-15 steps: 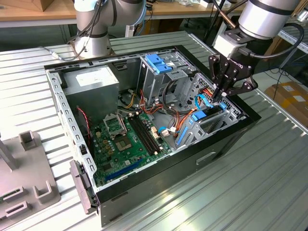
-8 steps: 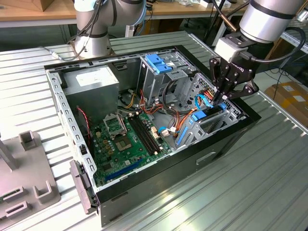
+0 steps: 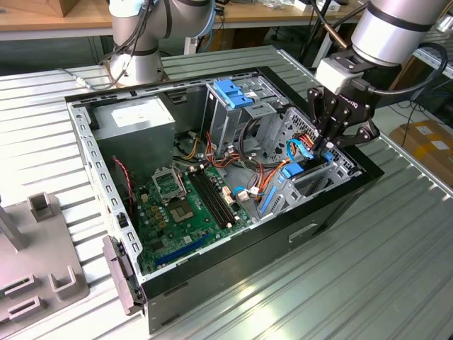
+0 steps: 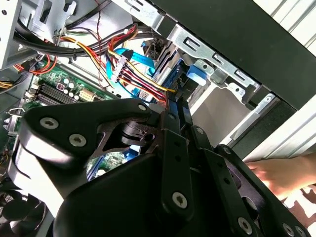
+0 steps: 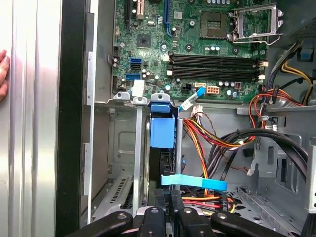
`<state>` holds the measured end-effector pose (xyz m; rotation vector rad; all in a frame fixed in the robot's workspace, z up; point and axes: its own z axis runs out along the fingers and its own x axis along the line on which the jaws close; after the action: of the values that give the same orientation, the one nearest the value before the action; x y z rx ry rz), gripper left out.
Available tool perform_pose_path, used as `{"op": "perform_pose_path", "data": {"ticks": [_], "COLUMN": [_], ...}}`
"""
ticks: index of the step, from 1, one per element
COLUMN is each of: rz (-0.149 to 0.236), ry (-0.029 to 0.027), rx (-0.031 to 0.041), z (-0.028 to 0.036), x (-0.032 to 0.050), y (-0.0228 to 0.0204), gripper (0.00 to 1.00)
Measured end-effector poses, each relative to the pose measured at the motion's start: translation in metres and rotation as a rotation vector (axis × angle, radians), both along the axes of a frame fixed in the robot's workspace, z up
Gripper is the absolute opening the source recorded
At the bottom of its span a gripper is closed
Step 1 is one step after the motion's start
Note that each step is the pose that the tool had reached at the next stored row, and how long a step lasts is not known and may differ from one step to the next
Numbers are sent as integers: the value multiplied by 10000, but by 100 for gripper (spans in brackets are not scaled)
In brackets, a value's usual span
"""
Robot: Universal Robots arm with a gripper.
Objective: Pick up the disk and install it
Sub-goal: 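Insert the second disk wire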
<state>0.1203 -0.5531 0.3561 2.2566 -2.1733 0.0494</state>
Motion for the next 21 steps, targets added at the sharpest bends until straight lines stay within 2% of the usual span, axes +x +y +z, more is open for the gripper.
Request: {"op": "perform_pose_path", "data": {"ticks": [3, 6, 9, 11, 15, 21], "rz": [0, -1, -1, -1, -16, -17], "ry": [0, 0, 0, 0, 0, 0], "rx": [3, 152, 166, 252, 260, 264], "z": [-49, -70, -85, -103, -113, -70], "x": [0, 7, 12, 14, 14, 14], "y": [0, 0, -2, -9, -19, -20], "gripper": [16, 16, 16, 16, 16, 16]}}
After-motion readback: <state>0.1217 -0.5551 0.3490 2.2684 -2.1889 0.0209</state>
